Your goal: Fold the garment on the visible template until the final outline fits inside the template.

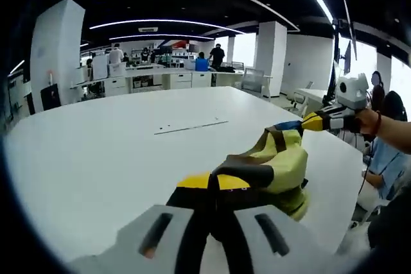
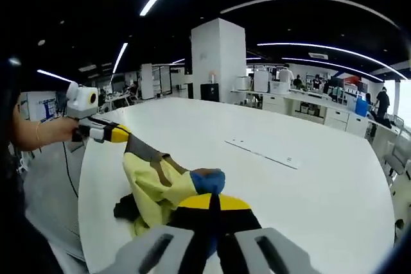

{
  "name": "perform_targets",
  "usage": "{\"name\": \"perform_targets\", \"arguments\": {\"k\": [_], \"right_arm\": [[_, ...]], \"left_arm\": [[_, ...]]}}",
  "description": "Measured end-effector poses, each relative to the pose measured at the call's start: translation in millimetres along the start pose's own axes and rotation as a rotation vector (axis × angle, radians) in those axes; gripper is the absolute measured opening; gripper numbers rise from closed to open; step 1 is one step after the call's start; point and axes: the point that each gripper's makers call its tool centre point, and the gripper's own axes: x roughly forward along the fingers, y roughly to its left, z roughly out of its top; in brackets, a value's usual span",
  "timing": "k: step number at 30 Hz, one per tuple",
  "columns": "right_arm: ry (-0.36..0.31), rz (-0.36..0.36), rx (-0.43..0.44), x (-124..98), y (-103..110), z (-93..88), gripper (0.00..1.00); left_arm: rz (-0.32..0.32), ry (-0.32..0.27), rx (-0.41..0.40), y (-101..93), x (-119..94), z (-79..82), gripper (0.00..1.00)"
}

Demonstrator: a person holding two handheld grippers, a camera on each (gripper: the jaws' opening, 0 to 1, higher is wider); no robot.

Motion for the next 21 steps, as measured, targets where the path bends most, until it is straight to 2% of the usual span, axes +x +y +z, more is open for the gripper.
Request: {"name": "perform_targets", "arguments": {"k": [5,13,16,21], "right_arm": [[-0.016,-0.041,-0.029,-3,-17,20.1,0.0],[-0.07,-0.089,-0.019,2,-40,47.6,0.0],[-0.083,-0.122,-0.002,6,-54,55.0,0.0],[-0.096,-0.154,0.054,19,-75,60.9,0.0]], "left_arm": [[0.019,-0.011,0.024,9.2,7,15.6,0.0],[0.027,-0.088,0.049,31.8,27,61.7,0.0],[0.04,-0.101,0.038,42.9,39,71.1,0.0],[0.068,-0.078,0.02,59.5,63,71.7,0.0]]}}
